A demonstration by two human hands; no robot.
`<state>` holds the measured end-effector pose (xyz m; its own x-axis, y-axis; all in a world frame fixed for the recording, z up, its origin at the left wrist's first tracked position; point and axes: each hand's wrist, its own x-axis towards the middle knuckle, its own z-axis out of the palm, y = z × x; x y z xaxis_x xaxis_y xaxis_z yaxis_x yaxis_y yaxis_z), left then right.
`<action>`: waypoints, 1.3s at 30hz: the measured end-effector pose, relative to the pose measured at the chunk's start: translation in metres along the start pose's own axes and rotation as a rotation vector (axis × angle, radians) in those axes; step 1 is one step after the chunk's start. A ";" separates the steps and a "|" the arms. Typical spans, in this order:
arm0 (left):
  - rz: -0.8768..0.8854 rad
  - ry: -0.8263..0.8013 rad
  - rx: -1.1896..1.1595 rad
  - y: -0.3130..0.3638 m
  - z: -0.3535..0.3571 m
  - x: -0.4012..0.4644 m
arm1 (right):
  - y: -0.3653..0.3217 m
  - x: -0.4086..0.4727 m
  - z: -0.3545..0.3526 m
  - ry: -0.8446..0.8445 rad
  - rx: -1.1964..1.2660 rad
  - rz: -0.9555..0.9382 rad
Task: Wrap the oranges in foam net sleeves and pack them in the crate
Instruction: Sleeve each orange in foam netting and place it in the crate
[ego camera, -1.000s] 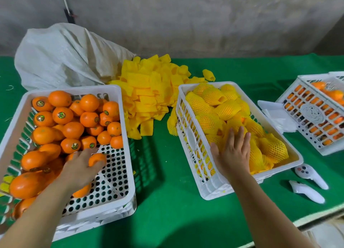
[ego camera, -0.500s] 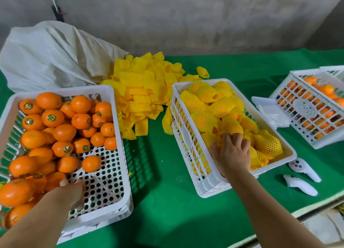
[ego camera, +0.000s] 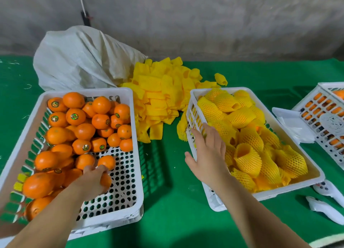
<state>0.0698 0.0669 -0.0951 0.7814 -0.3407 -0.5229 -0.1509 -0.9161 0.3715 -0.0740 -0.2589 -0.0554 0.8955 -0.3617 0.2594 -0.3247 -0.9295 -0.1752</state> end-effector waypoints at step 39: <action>0.312 0.529 -1.000 0.078 -0.004 0.002 | -0.038 0.040 0.140 -0.659 0.821 0.426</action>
<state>0.0627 -0.0041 -0.0642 0.9845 -0.1754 -0.0060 -0.0215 -0.1545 0.9878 0.0169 -0.2276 -0.1717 0.8244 -0.3027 -0.4782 -0.5609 -0.3236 -0.7621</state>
